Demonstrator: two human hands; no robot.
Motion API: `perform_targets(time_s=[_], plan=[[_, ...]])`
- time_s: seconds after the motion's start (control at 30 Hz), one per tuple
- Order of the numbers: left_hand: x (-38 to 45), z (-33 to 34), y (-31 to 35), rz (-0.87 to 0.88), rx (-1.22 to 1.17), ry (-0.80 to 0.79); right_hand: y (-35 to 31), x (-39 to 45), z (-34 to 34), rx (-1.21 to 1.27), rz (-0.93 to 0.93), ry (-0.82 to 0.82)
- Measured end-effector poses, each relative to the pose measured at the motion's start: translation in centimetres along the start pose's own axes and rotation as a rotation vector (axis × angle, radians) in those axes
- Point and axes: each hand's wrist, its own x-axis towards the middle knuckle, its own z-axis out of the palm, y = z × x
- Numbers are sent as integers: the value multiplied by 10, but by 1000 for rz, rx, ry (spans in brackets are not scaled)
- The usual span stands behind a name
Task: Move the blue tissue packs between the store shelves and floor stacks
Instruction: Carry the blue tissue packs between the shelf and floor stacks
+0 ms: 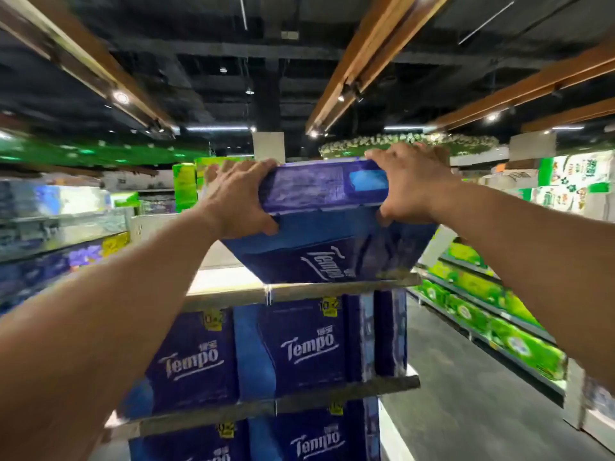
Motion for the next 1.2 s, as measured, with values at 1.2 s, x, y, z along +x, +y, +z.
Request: perform_targets(time_s=[1.2], plan=[[204, 327, -343, -81, 150, -155, -155, 420, 352, 210, 63, -251]])
